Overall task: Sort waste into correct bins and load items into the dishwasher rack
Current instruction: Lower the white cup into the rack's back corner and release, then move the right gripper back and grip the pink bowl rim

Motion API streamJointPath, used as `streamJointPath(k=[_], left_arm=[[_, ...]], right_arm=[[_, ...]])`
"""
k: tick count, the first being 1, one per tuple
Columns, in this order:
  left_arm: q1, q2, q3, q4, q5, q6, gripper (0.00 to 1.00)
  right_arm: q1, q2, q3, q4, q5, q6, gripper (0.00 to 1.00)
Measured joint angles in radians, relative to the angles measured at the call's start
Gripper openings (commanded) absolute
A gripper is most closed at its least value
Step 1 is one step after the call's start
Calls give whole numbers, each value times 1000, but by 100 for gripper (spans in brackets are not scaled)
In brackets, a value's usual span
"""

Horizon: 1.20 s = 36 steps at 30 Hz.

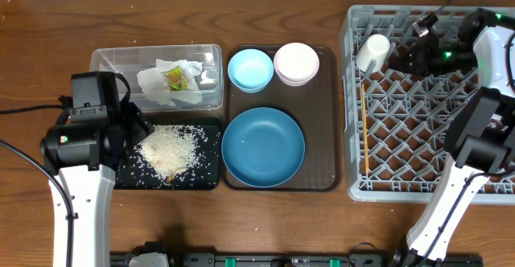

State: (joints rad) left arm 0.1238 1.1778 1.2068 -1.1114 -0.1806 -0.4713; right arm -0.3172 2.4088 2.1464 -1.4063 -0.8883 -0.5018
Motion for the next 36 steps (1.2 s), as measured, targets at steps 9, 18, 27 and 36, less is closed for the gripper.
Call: streamJointPath(k=[9, 18, 27, 36], left_arm=[[0, 0, 0, 0, -3, 0, 91], [0, 0, 0, 0, -3, 0, 91], [0, 0, 0, 0, -3, 0, 91], [0, 0, 0, 0, -3, 0, 91]], right_arm=[[206, -261, -2, 8, 148, 193, 28], [570, -303, -2, 50, 417, 401, 50], [845, -220, -2, 158, 773, 483, 47], [868, -98, -2, 206, 987, 494, 42]])
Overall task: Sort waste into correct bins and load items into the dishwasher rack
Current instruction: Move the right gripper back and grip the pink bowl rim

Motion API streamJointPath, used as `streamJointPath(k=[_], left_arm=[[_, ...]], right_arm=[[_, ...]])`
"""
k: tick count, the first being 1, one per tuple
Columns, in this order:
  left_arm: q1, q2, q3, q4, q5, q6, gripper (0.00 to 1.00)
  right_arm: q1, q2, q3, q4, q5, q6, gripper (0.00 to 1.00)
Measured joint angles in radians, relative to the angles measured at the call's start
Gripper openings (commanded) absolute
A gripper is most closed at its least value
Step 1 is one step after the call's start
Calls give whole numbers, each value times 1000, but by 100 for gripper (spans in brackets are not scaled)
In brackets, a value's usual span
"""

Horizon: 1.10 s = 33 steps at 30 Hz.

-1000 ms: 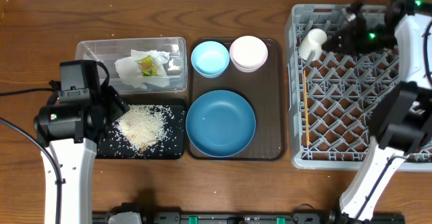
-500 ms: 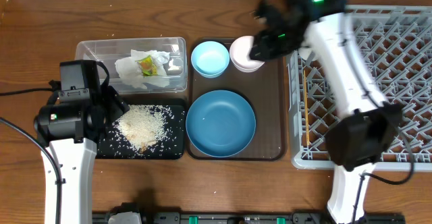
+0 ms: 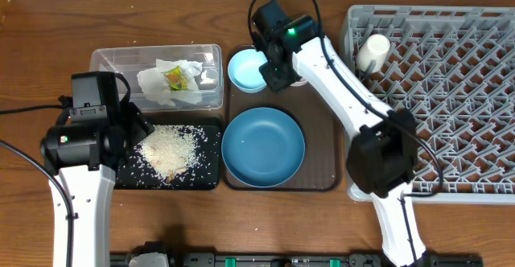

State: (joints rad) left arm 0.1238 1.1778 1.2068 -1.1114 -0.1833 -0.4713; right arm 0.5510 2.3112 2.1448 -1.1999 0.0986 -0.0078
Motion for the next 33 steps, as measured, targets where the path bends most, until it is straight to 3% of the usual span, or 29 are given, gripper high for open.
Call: streamJointPath(k=[11, 12, 15, 16, 20, 33], left_arm=[[0, 0, 0, 0, 0, 0, 91], [0, 0, 0, 0, 0, 0, 91], [0, 0, 0, 0, 0, 0, 91], [0, 0, 0, 0, 0, 0, 91], [0, 0, 0, 0, 0, 0, 91], [0, 0, 0, 0, 0, 0, 91]], right_arm=[[-32, 113, 0, 88, -39, -67, 39], [-32, 113, 0, 95, -40, -72, 35], [-32, 113, 0, 105, -42, -89, 9], [-32, 113, 0, 105, -41, -92, 6], [-32, 113, 0, 104, -43, -98, 1], [-32, 98, -1, 56, -48, -102, 1]])
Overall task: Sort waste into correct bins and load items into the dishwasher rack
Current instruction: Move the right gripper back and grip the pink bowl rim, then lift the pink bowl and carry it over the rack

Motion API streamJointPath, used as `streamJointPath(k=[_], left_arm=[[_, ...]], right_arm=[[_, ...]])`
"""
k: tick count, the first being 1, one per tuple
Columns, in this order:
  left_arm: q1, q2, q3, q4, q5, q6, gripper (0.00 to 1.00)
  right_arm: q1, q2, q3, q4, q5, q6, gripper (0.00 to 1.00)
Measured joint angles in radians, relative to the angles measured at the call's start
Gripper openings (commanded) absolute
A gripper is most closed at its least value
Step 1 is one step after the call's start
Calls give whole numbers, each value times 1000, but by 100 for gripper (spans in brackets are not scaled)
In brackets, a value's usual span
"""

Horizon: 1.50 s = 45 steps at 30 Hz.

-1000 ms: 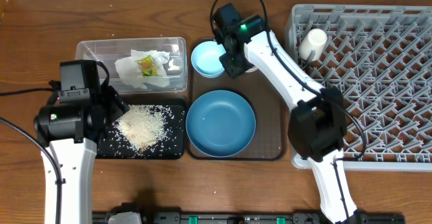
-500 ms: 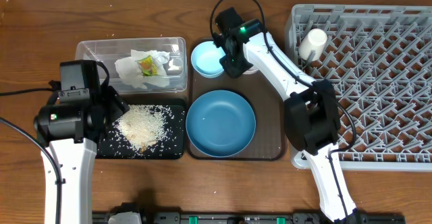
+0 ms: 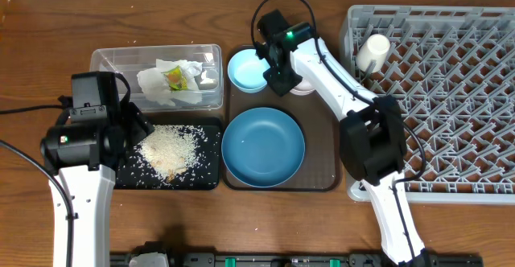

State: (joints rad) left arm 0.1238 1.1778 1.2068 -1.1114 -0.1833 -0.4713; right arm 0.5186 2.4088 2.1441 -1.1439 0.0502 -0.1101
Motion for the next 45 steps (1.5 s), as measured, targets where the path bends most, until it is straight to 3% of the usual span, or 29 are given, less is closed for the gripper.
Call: streamJointPath(k=[9, 15, 29, 45], left_arm=[[0, 0, 0, 0, 0, 0, 91], [0, 0, 0, 0, 0, 0, 91], [0, 0, 0, 0, 0, 0, 91], [0, 0, 0, 0, 0, 0, 91]], right_arm=[[-26, -259, -6, -75, -136, 0, 1], [-155, -440, 2, -223, -247, -8, 1], [-476, -427, -53, -363, -685, -195, 1], [-763, -425, -437, -230, -1205, -438, 1]])
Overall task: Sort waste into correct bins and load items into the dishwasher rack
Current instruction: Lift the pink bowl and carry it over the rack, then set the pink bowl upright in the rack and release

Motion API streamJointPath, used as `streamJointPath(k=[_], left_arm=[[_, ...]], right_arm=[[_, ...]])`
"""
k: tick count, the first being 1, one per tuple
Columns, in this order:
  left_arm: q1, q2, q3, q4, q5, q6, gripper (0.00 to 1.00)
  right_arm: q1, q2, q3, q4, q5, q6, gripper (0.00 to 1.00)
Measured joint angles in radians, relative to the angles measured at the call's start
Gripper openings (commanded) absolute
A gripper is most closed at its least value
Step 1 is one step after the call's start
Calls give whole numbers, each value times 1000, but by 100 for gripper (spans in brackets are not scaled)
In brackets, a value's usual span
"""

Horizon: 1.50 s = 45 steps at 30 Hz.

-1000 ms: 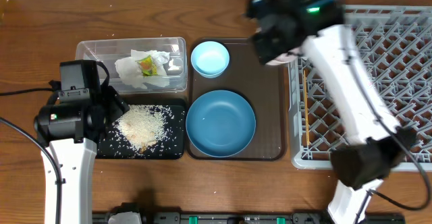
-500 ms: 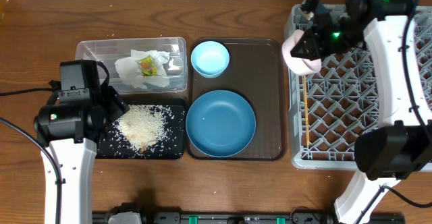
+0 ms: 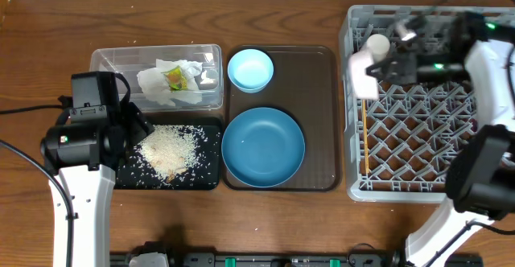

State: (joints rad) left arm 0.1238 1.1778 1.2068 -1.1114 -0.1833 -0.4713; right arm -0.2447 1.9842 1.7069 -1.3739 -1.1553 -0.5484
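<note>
My right gripper (image 3: pixel 376 67) is shut on a white bowl (image 3: pixel 360 80), holding it tilted over the left edge of the grey dishwasher rack (image 3: pixel 483 182). A white cup (image 3: pixel 378 43) stands in the rack's far-left corner, and a thin wooden stick (image 3: pixel 364 134) lies along its left side. On the brown tray (image 3: pixel 322 122) remain a small light-blue bowl (image 3: pixel 250 68) and a blue plate (image 3: pixel 263 146). My left gripper (image 3: pixel 135 126) hangs over the black tray of rice (image 3: pixel 169 150); its jaws are hidden from above.
A clear bin (image 3: pixel 113 58) behind the black tray holds crumpled tissue and a yellow-green wrapper (image 3: pixel 173 78). The right arm stretches across the rack's far end. Cables trail at the table's left edge.
The white bowl has left the brown tray's far-right corner and is now held tilted at the rack's left edge. The right arm has swung from the tray back over the rack.
At first my right arm was over the rack's far end and the white bowl sat on the tray. Then the gripper was at that bowl, and stayed on it. Now the bowl is at the rack in its grip. The left arm never moved.
</note>
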Motion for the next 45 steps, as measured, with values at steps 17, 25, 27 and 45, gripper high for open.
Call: streamJointPath(k=[17, 25, 27, 45], left_arm=[[0, 0, 0, 0, 0, 0, 91], [0, 0, 0, 0, 0, 0, 91], [0, 0, 0, 0, 0, 0, 91], [0, 0, 0, 0, 0, 0, 91]], right_arm=[[-209, 2, -203, 26, -325, -154, 1], [-177, 2, -203, 36, -356, -158, 1], [-160, 2, -203, 45, -359, -161, 1], [-106, 2, -269, 197, -320, -169, 1]])
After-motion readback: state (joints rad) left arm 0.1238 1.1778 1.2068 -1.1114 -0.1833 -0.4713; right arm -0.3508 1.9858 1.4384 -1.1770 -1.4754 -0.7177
